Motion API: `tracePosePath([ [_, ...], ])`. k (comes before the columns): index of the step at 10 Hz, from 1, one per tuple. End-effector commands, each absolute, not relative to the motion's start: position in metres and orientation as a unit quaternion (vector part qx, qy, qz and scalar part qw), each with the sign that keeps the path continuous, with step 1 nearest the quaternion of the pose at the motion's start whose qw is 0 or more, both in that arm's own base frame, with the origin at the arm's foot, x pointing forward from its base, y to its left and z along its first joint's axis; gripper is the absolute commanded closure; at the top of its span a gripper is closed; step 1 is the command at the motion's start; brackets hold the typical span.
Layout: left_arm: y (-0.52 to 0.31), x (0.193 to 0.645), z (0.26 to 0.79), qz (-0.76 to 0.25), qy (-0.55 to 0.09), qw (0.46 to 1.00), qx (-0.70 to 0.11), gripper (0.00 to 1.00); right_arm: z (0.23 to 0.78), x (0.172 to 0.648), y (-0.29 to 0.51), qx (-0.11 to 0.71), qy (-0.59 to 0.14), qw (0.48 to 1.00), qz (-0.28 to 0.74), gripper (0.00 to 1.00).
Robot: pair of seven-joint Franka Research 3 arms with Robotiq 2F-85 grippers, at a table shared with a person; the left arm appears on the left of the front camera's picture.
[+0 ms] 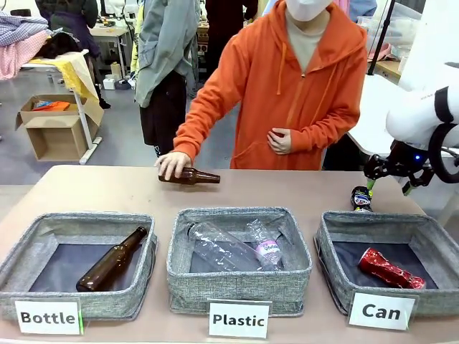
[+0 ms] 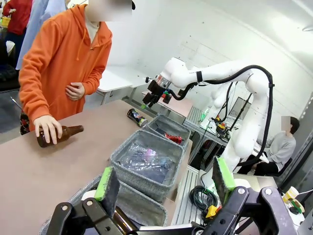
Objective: Sort the can waste into the basket.
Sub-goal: Pick up the can waste from the table and place it in the right Fabric basket.
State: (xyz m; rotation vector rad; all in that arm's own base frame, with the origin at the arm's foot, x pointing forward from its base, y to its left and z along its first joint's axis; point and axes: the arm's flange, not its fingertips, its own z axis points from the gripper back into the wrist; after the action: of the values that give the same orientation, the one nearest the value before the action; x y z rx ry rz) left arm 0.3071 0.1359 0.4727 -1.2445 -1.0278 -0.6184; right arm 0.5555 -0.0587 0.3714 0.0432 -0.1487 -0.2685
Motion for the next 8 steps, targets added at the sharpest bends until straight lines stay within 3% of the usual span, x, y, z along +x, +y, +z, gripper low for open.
tracePosePath([
  [1, 0.134, 0.304, 0.475, -0.267, -0.452, 0.649, -0.550, 0.00, 0.361, 0.566, -0.057, 0.017, -0.086, 0.983, -0.158, 0.00],
  [8, 0.134, 0.304, 0.475, -0.267, -0.452, 0.649, -0.550, 0.00, 0.300, 0.578, -0.044, 0.039, -0.054, 0.984, -0.163, 0.00],
])
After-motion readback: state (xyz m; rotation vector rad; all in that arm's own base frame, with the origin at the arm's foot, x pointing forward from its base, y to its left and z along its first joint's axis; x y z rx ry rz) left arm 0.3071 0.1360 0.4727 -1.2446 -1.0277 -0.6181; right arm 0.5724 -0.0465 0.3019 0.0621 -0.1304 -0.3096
